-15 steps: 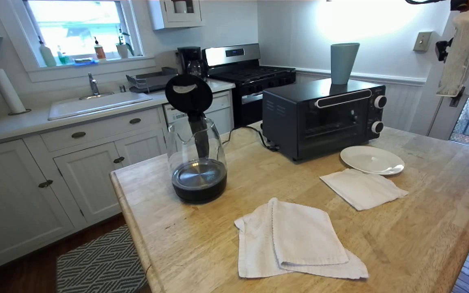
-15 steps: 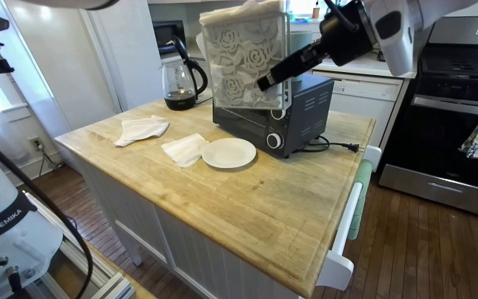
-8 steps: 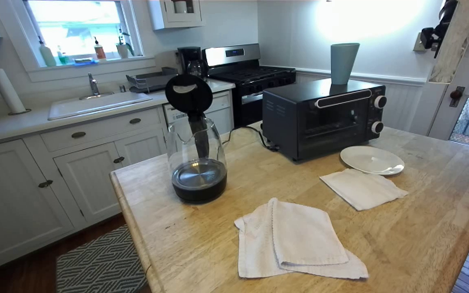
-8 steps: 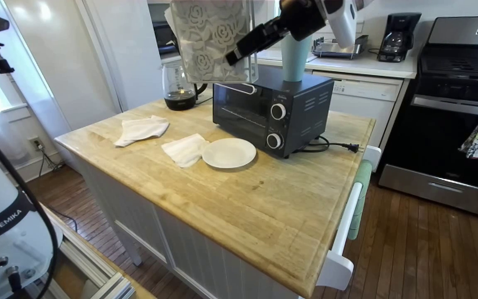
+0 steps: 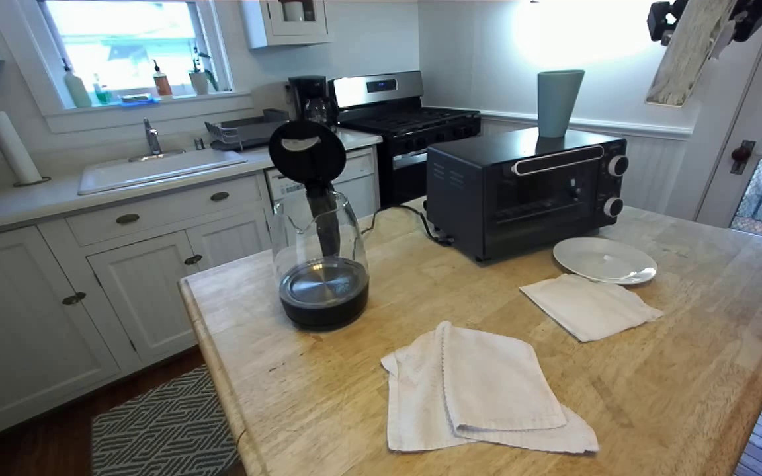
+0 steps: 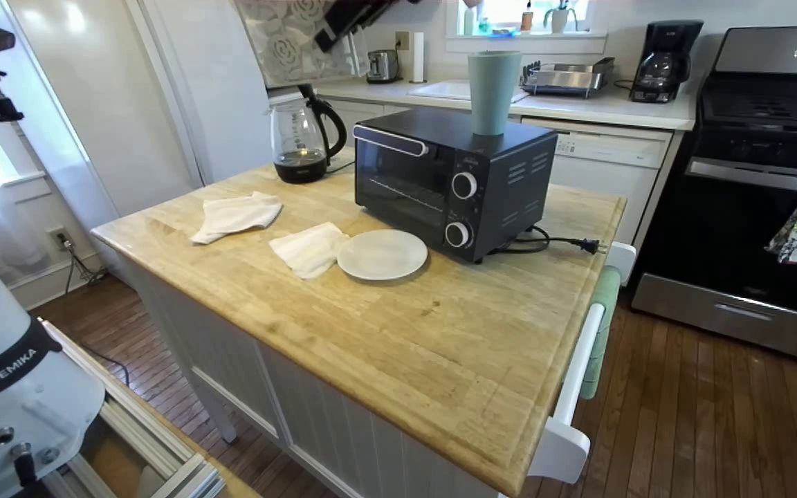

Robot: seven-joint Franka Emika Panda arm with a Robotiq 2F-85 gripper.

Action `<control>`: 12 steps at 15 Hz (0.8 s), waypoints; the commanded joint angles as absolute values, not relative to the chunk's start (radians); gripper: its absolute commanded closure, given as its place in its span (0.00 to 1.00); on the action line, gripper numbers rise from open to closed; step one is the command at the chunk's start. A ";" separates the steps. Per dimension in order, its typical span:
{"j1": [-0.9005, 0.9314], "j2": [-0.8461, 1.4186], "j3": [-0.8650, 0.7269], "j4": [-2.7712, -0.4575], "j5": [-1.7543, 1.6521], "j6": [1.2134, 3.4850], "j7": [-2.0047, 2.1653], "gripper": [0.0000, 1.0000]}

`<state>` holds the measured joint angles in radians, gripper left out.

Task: Put the paper towel container on the oven

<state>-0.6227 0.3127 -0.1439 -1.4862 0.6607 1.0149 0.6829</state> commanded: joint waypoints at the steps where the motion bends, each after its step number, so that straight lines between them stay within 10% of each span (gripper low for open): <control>1: -0.503 0.194 -0.218 -1.538 0.706 1.003 0.693 0.84; 2: -0.491 0.254 -0.245 -1.503 0.677 1.003 0.678 0.59; 10: -0.456 0.216 -0.266 -1.515 0.675 1.004 0.679 0.59; 11: -0.456 0.216 -0.267 -1.516 0.675 1.004 0.679 0.84; 12: -0.450 0.243 -0.271 -1.464 0.651 0.997 0.680 0.84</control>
